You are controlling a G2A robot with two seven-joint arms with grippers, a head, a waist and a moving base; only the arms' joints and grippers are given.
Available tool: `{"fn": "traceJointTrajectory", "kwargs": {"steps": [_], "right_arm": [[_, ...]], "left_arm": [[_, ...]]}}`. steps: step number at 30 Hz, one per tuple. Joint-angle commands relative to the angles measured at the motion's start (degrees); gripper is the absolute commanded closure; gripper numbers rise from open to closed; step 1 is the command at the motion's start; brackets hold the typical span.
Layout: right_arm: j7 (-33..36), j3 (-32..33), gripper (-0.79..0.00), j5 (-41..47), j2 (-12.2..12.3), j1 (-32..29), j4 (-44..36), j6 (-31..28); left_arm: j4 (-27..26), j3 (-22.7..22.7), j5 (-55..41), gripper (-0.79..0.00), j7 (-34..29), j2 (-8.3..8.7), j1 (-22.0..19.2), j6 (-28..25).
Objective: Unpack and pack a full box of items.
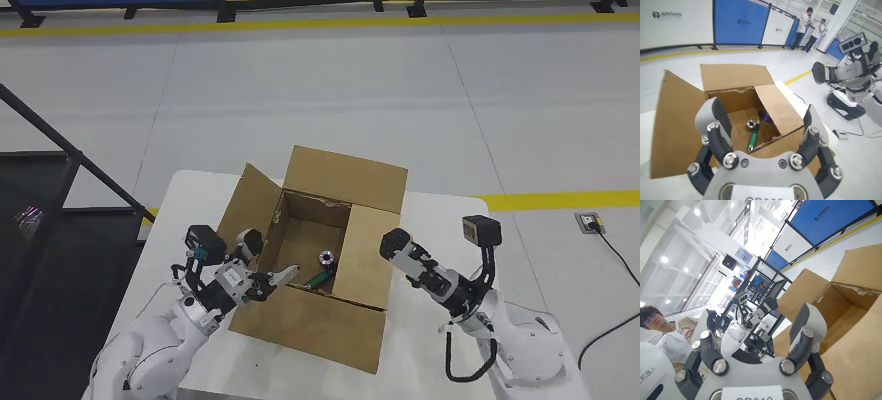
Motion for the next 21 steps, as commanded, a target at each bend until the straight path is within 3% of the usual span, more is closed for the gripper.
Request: {"fn": "traceJointTrajectory", "kwargs": {"steps": [1,8,21], "right_arm": [[0.05,2.51,-0.785,0.61,0.37,-2.04,-0.64,-0.33],[-0.41,8.96,-0.785,2.92,1.29,-7.71,-1.79,-1.64],[0.50,11.90,-0.785,5.04,2.34,-10.16,-1.29,-2.27]], "left_arm": [[5.35,2.12,-8.18,-0.785,-4.54,-0.24,-4.55,-0.44],[17.08,9.92,-15.23,-0.785,-14.73,-1.13,-14.46,0.10],[32.07,21.84,-22.85,-0.785,-18.54,-4.14,-26.42,2.56]]}}
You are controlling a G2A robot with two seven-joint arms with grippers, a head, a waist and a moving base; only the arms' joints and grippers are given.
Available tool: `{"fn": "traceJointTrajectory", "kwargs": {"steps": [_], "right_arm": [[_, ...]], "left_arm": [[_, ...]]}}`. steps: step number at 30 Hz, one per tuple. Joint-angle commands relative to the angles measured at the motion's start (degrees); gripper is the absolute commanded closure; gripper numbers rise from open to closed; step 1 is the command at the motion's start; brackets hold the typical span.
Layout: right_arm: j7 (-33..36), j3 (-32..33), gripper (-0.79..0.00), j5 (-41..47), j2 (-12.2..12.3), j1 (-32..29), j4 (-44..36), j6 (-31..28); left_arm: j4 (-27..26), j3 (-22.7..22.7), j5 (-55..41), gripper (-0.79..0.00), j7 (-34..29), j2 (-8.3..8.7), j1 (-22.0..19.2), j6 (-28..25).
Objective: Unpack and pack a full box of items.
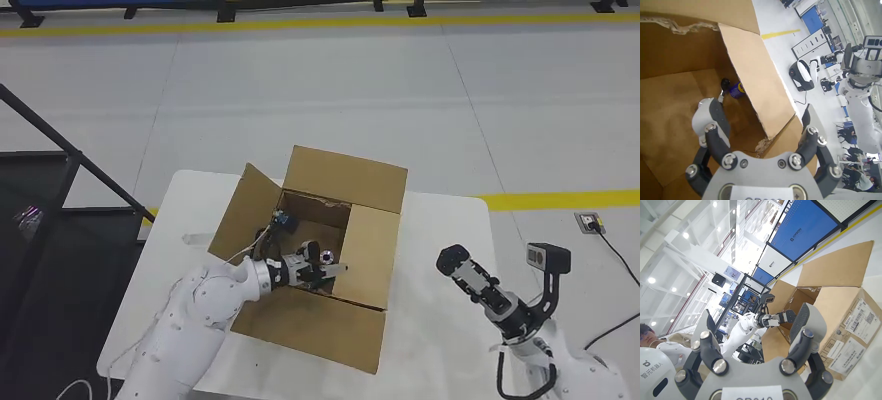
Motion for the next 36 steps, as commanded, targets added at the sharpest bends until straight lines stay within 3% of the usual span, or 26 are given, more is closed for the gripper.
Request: {"fn": "traceJointTrajectory", "kwargs": {"steps": [1,13,21,36], "right_arm": [[0.28,0.04,-0.785,0.27,0.15,0.20,0.25,0.08],[2.05,0.22,-0.785,1.94,1.04,2.16,2.36,0.42],[2.49,-0.10,-0.785,2.78,1.52,2.92,3.50,0.17],[2.06,-0.58,-0.785,4.29,2.29,3.60,4.42,-0.87]], "left_arm": [[2.23,1.65,-1.34,-0.785,-0.71,-0.53,-1.70,0.67],[11.44,9.07,-7.37,-0.785,-2.35,-3.61,-8.44,-0.07],[13.96,9.73,-11.74,-0.785,-1.49,-4.55,-9.29,-2.60],[5.28,4.97,-13.14,-0.785,-2.08,-3.17,-6.26,-4.54]]}}
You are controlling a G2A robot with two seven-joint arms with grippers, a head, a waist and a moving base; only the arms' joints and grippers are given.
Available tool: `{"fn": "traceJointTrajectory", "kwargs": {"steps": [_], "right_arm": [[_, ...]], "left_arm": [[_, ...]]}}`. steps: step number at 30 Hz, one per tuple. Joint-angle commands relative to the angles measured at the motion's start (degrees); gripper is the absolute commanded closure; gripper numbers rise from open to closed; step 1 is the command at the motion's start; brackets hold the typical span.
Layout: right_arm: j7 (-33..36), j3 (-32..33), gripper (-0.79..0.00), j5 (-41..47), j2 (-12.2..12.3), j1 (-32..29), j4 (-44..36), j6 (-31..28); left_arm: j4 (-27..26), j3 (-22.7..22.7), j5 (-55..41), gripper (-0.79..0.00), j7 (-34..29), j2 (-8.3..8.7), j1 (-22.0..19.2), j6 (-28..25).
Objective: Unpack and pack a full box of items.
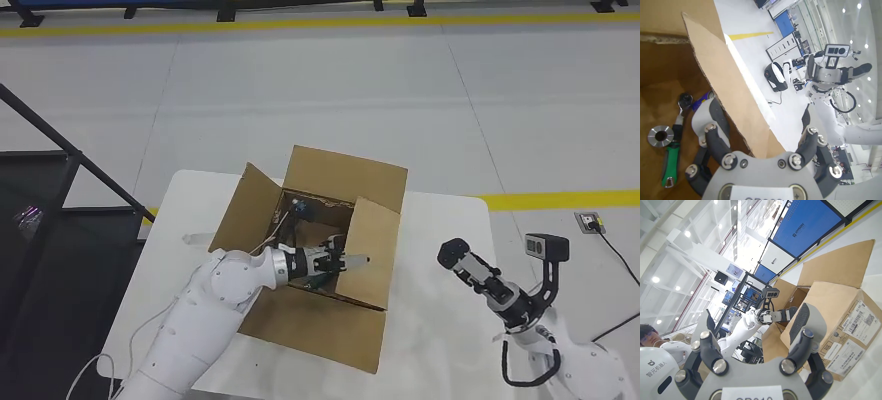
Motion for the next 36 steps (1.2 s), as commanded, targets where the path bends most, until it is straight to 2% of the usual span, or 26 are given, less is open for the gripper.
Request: {"fn": "traceJointTrajectory", "kwargs": {"steps": [1,9,17,29,36], "right_arm": [[-0.04,0.24,-0.785,0.47,0.12,-0.23,-0.08,-0.27],[-0.92,2.09,-0.785,1.33,0.60,-1.79,-0.74,-1.14],[-2.47,5.25,-0.785,2.85,1.07,-4.20,-1.74,-2.18],[-5.03,9.56,-0.785,4.95,1.58,-7.62,-2.63,-3.53],[-7.43,12.24,-0.785,8.25,1.68,-9.87,-2.61,-4.96]], "left_arm": [[-1.51,0.09,0.46,-0.785,0.24,-0.01,0.16,0.26],[-3.06,2.25,1.36,-0.785,1.88,-0.88,-1.54,1.13],[-0.71,7.82,2.81,-0.785,4.34,-3.17,-5.62,1.15],[7.29,17.00,3.36,-0.785,11.43,-8.59,-11.93,-0.85],[14.35,21.44,2.35,-0.785,12.12,-12.17,-14.90,-0.83]]}}
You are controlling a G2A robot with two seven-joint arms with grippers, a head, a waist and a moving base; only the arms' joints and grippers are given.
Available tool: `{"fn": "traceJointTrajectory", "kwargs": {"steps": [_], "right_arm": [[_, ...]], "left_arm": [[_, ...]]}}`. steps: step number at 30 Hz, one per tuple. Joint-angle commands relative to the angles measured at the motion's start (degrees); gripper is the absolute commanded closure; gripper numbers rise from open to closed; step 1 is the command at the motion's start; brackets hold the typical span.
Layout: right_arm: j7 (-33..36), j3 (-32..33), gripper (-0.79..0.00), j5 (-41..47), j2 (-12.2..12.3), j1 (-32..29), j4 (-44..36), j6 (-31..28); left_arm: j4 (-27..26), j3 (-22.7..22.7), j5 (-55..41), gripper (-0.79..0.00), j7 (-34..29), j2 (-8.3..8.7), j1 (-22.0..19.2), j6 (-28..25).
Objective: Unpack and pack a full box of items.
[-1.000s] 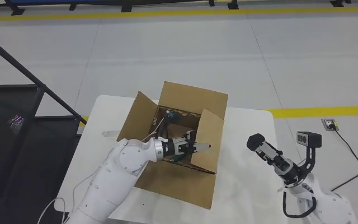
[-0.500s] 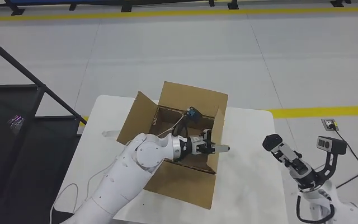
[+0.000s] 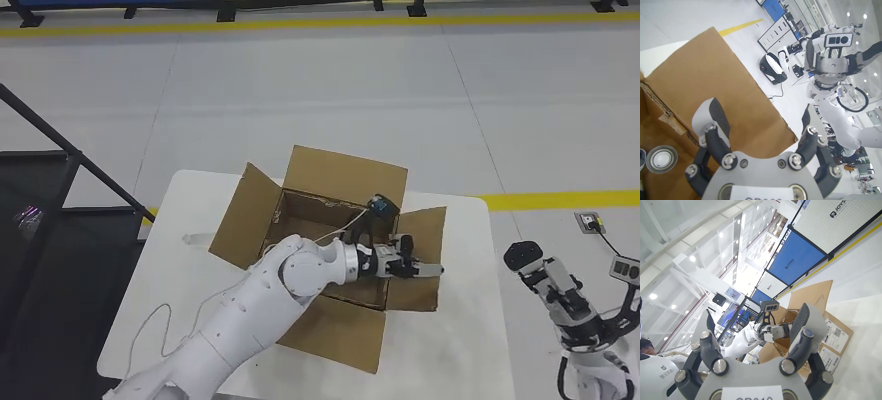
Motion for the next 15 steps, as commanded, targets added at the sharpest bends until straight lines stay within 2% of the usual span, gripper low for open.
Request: {"fn": "traceJointTrajectory", "kwargs": {"steps": [1,9,15], "right_arm": [[-0.35,0.74,-0.785,1.25,0.04,-0.69,0.16,0.36],[-0.35,0.74,-0.785,1.25,0.04,-0.69,0.16,0.36],[-0.99,0.78,-0.785,1.18,0.01,-0.68,0.05,0.55]], "left_arm": [[2.38,1.27,-0.44,-0.785,-0.25,-1.12,-0.77,0.00],[8.47,3.94,-1.51,-0.785,-0.93,-4.48,-2.71,-1.28],[11.37,4.10,-1.72,-0.785,-1.44,-5.88,-3.44,-2.67]]}}
